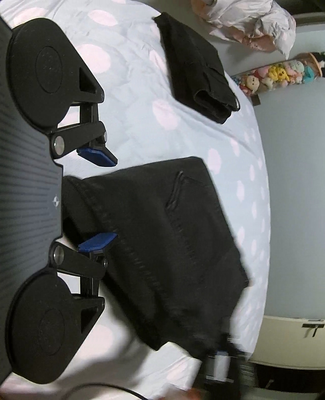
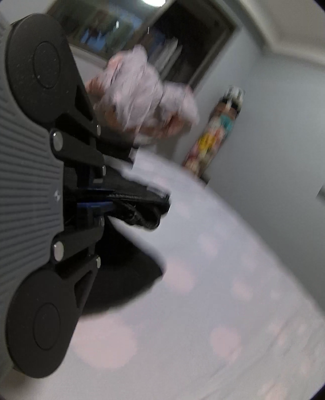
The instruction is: Fold clothes
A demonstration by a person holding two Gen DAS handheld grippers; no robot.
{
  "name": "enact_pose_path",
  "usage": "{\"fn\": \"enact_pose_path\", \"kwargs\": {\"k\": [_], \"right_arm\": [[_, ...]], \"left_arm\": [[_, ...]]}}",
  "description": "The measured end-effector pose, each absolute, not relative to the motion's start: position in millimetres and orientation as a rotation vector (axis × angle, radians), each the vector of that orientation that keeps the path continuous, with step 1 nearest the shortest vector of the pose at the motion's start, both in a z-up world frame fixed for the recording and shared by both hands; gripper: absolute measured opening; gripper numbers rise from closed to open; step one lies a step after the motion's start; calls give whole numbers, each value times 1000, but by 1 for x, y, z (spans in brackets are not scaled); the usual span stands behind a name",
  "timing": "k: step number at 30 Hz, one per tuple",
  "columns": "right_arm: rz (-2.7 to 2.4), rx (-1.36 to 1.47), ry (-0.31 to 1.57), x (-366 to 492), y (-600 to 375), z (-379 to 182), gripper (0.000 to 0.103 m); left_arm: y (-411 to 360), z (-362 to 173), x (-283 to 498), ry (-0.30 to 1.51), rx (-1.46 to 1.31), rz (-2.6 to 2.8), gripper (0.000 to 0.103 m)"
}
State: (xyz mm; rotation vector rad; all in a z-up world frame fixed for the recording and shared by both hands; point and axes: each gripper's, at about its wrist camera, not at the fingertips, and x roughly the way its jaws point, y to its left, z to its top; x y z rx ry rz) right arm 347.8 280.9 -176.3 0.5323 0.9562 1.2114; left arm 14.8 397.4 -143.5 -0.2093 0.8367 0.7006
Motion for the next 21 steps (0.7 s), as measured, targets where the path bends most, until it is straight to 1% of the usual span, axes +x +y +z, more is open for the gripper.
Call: {"fn": "enact_pose_path", "kwargs": {"k": [4, 5, 6, 8, 11, 16, 19, 20, 21], "right_arm": [[1201, 537, 866, 344, 265, -149, 9], [1199, 538, 844, 343, 261, -142, 9], [1181, 538, 853, 345, 259, -142, 9], [1100, 514, 944, 354, 261, -163, 9], [975, 423, 1020, 359, 270, -192, 9], [945, 290, 1021, 356, 284, -208, 10], [936, 309, 1058, 362, 278, -216, 15], [936, 322, 1068, 364, 276, -214, 18], [935, 335, 1078, 366, 274, -212, 24]], "left_arm": [[392, -148, 21, 825, -233, 650, 69], [390, -151, 23, 829, -235, 640, 62], [390, -155, 27, 849, -239, 637, 51], [390, -163, 34, 888, -231, 634, 49], [389, -172, 41, 934, -195, 629, 47], [401, -182, 45, 981, -209, 602, 47], [404, -181, 42, 980, -223, 595, 49], [402, -179, 41, 976, -217, 594, 51], [400, -176, 38, 963, -212, 590, 53]]}}
